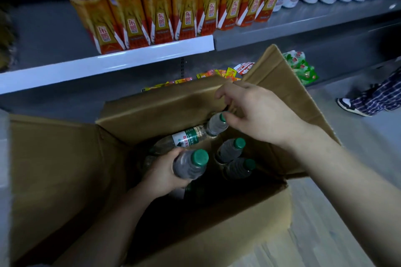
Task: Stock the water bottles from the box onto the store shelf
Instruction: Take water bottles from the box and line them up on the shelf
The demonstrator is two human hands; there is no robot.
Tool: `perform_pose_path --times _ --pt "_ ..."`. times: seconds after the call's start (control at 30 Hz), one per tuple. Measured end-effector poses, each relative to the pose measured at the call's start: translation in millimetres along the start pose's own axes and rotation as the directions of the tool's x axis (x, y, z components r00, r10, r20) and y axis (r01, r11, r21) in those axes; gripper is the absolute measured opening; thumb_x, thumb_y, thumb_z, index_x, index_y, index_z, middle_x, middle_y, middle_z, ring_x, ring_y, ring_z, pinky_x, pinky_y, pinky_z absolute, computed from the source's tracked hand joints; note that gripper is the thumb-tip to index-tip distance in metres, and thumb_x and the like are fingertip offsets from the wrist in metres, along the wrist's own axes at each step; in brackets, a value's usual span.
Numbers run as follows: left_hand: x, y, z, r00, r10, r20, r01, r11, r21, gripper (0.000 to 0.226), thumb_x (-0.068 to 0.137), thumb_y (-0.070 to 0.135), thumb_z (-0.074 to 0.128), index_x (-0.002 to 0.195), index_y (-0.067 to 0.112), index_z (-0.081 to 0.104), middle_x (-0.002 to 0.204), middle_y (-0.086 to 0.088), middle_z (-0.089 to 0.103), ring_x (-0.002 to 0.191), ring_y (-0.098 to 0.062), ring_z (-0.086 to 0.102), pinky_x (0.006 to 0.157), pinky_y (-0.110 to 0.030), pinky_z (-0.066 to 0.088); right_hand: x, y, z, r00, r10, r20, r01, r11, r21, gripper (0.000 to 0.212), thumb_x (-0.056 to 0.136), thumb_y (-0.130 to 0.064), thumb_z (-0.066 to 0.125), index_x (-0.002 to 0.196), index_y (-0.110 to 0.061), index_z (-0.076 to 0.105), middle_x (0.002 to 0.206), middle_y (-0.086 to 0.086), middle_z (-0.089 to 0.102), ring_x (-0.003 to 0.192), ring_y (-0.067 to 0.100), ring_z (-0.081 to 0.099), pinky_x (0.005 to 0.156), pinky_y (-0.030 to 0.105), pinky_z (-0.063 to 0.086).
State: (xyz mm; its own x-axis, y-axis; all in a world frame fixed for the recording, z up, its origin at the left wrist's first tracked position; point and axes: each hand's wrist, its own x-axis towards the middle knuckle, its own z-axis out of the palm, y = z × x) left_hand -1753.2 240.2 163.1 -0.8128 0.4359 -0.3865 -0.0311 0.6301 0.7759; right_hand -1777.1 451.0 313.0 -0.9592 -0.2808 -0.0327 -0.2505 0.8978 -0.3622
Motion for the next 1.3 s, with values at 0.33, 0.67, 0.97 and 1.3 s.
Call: perform_pose_path --times 0.33,0.67,0.97,1.3 --pt "-72 44 -46 0.964 -0.074 -0.255 0.01 0.97 -0.243 0.058 0.045 0.044 0.074 0.098 0.04 0.051 0.105 0.013 0.065 0.102 -0.003 0.06 0.09 -0.026 0.047 1 -46 -58 0.996 -0.089 -0.005 0.089 0.996 -0.017 0.036 0.082 -0.019 0.06 0.117 -0.019 0.052 0.103 0.005 0.057 0.089 0.023 0.055 0.075 0.036 0.047" --pt "-130 87 -95 0.909 -0.05 -0.414 -0.051 0.972 -0.23 0.064 0.051 0.044 0.077 0.107 0.019 0.059 0.096 0.01 0.069 0.085 0.004 0.064 0.065 -0.007 0.045 -6 -100 -102 0.979 -0.202 -0.036 0.201 0.979 -0.029 0.033 0.083 -0.017 0.06 0.115 -0.016 0.053 0.106 0.006 0.06 0.091 0.023 0.058 0.079 0.042 0.05" --pt "-163 116 -119 0.851 -0.028 -0.525 -0.099 0.972 -0.212 0.074 0.05 0.047 0.078 0.111 0.011 0.058 0.096 0.011 0.068 0.089 -0.001 0.065 0.075 -0.015 0.052 -17 -132 -123 0.965 -0.259 -0.034 0.256 0.965 -0.058 0.032 0.085 -0.019 0.059 0.116 -0.018 0.053 0.104 0.003 0.056 0.086 0.019 0.052 0.071 0.033 0.044" --pt "-205 135 -160 0.761 -0.094 -0.642 -0.107 0.958 -0.267 0.041 0.067 0.018 0.081 0.082 0.036 0.046 0.082 0.022 0.056 0.075 0.006 0.055 0.058 -0.008 0.042 -11 -179 -135 0.949 -0.308 -0.066 0.305 0.951 -0.055 0.029 0.084 -0.018 0.059 0.113 -0.015 0.055 0.101 0.003 0.056 0.085 0.021 0.053 0.068 0.034 0.045"
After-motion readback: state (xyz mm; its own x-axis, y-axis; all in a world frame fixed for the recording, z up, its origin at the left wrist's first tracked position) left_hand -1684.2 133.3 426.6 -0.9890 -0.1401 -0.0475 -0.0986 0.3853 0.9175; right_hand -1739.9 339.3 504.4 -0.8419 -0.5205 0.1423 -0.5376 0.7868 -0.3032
